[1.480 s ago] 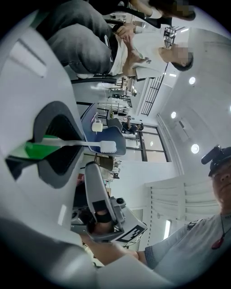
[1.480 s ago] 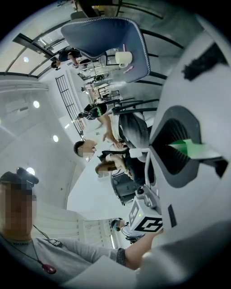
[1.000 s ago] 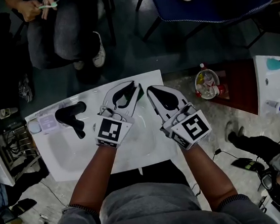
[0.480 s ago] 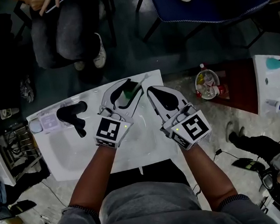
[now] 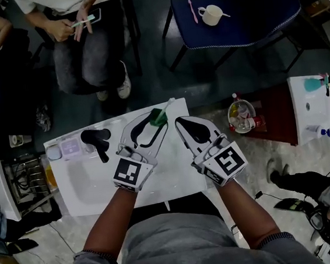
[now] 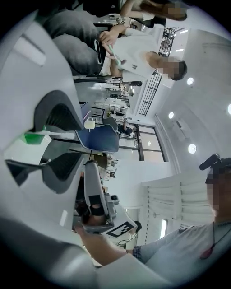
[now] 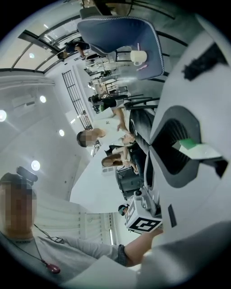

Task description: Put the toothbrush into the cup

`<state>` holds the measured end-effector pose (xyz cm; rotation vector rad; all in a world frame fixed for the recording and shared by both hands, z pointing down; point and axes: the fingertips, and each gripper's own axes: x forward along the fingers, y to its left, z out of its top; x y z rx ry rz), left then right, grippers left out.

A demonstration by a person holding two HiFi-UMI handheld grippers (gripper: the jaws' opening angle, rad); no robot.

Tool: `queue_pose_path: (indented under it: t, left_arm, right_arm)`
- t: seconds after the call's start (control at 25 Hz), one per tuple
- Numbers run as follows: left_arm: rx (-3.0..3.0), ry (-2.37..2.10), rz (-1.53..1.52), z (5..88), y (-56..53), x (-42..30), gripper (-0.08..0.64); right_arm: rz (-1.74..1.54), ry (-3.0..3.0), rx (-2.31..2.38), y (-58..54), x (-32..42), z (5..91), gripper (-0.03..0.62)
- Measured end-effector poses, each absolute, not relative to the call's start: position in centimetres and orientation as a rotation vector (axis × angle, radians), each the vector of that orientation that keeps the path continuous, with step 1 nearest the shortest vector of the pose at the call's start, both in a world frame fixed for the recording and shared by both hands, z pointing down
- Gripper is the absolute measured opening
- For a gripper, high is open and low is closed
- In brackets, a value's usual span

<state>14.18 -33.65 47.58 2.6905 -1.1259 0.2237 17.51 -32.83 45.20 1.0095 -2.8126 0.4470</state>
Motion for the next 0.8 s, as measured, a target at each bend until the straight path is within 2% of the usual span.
queue_pose_path:
  t: [0.52,0.8]
  left_arm:
    - [2.691,-1.297,0.134,38.5,-26.3,12.9,0.124]
    - [2.718,-1.215,0.085,36.0,-22.8,12.9,0.029]
  right_arm:
    - [0.315,-2.930,0.753,-26.5,17.3,37.6,0.014]
    - [0.292,-2.951,0.759,-23.4,17.0,34.9,0.014]
